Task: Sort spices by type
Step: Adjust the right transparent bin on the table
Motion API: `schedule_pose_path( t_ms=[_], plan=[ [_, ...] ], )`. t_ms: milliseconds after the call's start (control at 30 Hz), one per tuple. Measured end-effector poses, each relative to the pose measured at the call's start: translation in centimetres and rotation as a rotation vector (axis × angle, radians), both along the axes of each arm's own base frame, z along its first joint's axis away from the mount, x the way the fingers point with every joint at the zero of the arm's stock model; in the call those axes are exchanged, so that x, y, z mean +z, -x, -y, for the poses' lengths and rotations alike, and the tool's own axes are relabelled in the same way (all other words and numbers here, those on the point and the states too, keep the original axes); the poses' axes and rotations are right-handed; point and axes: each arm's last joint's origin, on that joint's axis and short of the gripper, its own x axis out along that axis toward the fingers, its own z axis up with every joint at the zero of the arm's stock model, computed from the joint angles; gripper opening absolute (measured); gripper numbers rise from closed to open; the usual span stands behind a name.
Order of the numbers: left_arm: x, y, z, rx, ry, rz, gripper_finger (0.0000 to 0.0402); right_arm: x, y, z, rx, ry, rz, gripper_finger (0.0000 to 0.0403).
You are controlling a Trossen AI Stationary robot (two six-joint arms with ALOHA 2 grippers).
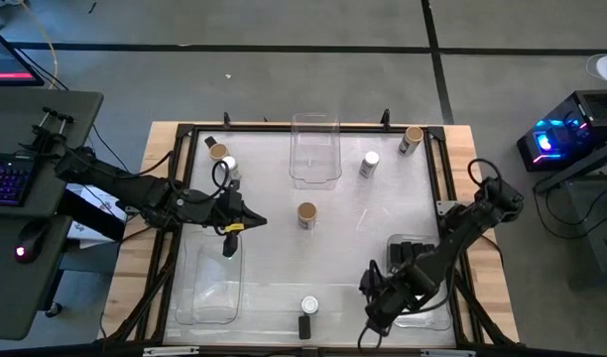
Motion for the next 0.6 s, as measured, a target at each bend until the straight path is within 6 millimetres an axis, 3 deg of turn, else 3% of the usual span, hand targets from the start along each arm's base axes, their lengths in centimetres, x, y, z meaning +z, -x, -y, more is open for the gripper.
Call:
schedule_pose_path(
  t_ms=[600],
  plan=[
    [-0.8, -0.7, 0.2, 0.016, 0.007, -0.027, 0.0000, -0.1, 1.2, -0.9, 0.187, -0.054, -0.074, 0.0000]
  ],
)
